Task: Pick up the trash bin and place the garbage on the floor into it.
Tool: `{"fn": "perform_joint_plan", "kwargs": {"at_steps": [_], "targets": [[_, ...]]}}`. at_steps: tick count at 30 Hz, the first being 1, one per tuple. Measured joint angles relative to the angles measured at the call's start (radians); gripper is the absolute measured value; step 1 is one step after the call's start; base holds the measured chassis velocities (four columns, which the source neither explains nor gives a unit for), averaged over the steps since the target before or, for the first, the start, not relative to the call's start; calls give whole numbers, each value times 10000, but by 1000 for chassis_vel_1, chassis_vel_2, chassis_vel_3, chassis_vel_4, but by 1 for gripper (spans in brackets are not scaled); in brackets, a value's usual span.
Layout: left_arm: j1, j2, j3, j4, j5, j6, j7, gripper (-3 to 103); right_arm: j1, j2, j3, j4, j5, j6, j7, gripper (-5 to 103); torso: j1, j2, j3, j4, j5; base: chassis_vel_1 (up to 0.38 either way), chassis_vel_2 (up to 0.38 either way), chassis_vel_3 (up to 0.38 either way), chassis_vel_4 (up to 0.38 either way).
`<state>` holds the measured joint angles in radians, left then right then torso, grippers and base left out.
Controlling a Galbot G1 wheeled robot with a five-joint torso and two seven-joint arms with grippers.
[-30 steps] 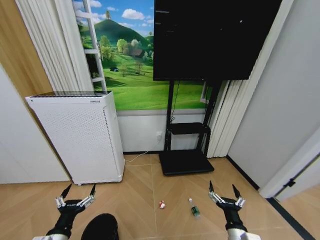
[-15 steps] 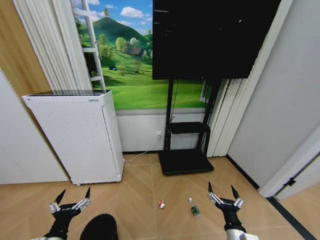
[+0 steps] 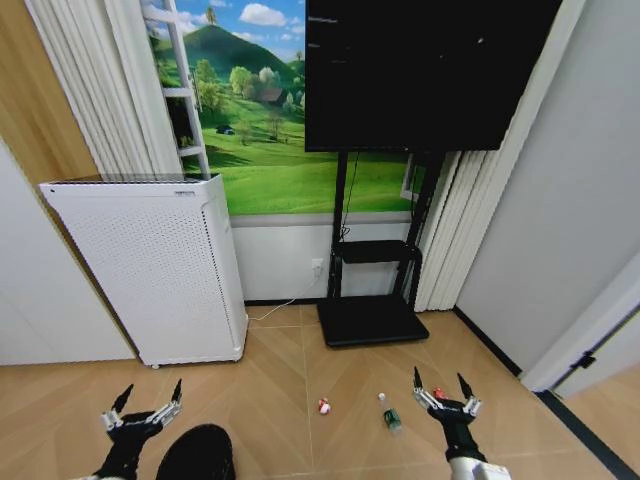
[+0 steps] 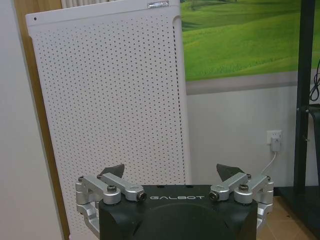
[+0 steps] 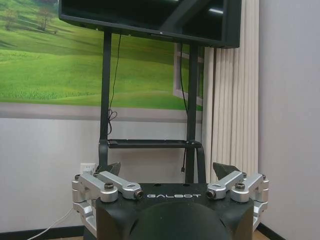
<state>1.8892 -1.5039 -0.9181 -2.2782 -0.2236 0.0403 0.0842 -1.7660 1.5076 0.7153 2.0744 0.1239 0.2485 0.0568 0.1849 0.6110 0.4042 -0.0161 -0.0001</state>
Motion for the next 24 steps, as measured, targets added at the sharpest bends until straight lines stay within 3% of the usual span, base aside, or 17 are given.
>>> {"fn": "perform_joint_plan", "kwargs": {"at_steps": [24], "targets": [[-38, -68, -151, -130, -240, 49, 13, 100, 96, 115, -64, -128, 9, 59, -104, 100, -388, -1011, -626, 0, 0, 0, 0, 0, 0]]}}
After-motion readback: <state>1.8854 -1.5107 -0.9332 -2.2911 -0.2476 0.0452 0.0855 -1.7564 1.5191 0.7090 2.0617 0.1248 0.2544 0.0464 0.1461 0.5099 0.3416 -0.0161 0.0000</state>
